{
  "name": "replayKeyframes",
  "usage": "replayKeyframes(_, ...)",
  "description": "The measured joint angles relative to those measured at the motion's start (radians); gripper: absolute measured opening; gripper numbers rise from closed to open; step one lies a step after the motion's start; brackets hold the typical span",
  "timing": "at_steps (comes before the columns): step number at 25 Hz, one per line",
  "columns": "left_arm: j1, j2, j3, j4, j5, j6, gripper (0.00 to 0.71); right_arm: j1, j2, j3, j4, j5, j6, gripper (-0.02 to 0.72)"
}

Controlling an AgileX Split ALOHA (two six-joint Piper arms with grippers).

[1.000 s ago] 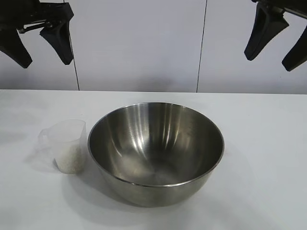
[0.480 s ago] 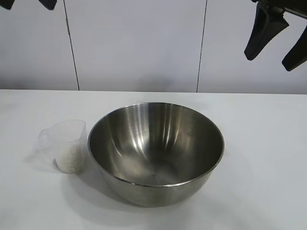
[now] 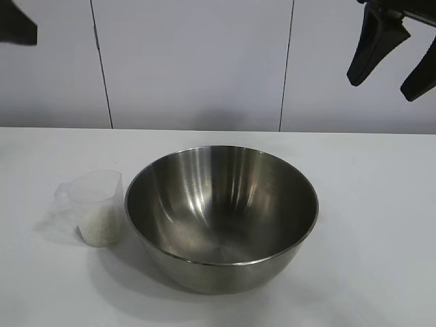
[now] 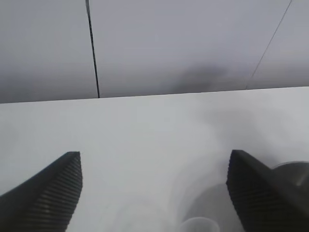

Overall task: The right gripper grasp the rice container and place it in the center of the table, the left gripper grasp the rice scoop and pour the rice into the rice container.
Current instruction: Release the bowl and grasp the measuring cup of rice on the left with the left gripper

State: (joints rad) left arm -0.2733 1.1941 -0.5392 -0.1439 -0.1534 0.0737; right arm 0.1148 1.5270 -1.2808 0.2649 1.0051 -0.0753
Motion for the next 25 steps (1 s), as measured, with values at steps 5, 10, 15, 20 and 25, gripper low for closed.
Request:
replayKeyframes(5, 0.0, 0.0, 0.229, 0.027, -0.218, 0.0, 0.594, 0.0, 0.0, 0.0, -0.004, 0.001, 0.0, 0.483)
replayKeyframes(10, 0.0, -0.005, 0.343, 0.093, -0.39, -0.001, 0.594, 0.0, 0.0, 0.0, -0.004, 0.001, 0.0, 0.483)
replayKeyframes(15, 0.0, 0.08, 0.397, 0.101, -0.469, -0.042, 0.594, 0.0, 0.0, 0.0, -0.004, 0.001, 0.0, 0.483)
replayKeyframes(20, 0.0, 0.266, 0.421, 0.111, -0.688, -0.095, 0.594, 0.0, 0.0, 0.0, -0.004, 0.001, 0.0, 0.483)
replayKeyframes(25, 0.0, 0.499, 0.421, 0.172, -0.925, -0.125, 0.594, 0.0, 0.0, 0.0, -0.004, 0.001, 0.0, 0.483)
